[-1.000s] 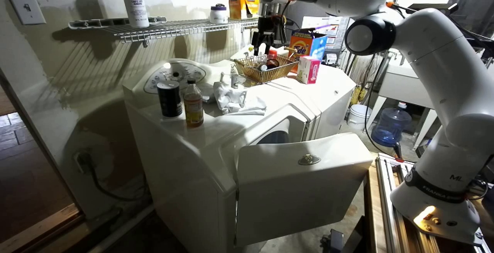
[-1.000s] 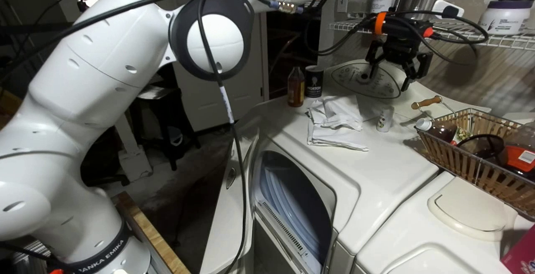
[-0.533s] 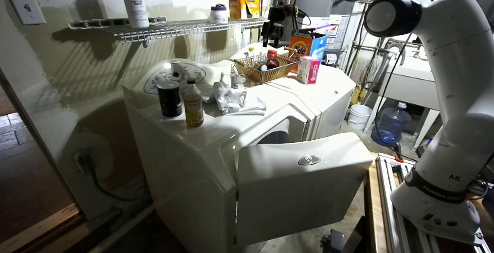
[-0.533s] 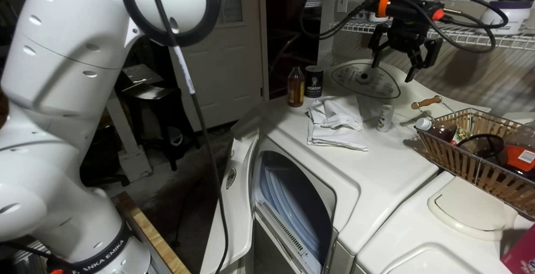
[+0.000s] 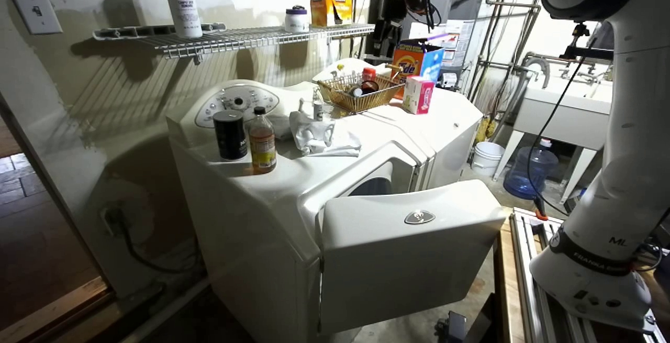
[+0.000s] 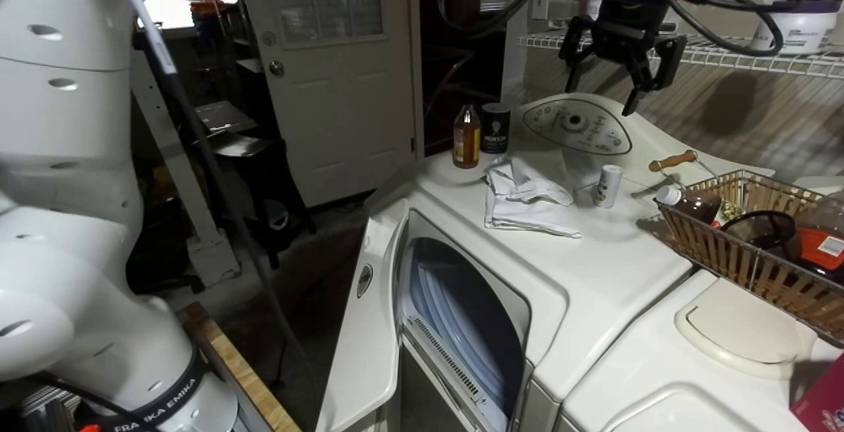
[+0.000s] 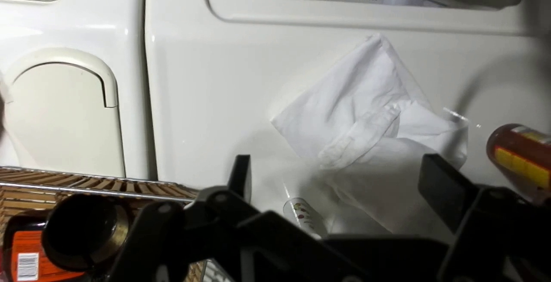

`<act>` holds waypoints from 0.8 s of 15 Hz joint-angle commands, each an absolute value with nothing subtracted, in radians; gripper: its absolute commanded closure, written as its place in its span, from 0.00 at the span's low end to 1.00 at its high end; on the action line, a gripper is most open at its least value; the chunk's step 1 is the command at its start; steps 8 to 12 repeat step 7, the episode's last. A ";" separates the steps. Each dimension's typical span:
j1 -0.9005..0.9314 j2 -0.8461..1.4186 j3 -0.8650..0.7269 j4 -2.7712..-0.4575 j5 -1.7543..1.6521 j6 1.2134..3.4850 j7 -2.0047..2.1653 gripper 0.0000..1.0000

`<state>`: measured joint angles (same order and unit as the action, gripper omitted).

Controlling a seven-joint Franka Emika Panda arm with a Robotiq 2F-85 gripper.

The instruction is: Move the white item forward

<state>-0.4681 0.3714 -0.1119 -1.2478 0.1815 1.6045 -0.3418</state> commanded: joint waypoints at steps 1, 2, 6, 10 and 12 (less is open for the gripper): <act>-0.468 0.338 -0.112 -1.289 0.181 1.605 -0.383 0.00; -0.468 0.305 -0.112 -1.329 0.182 1.605 -0.416 0.00; -0.436 0.254 -0.151 -1.393 0.191 1.607 -0.456 0.00; -0.436 0.253 -0.151 -1.398 0.191 1.610 -0.458 0.00; -0.436 0.253 -0.151 -1.398 0.191 1.610 -0.458 0.00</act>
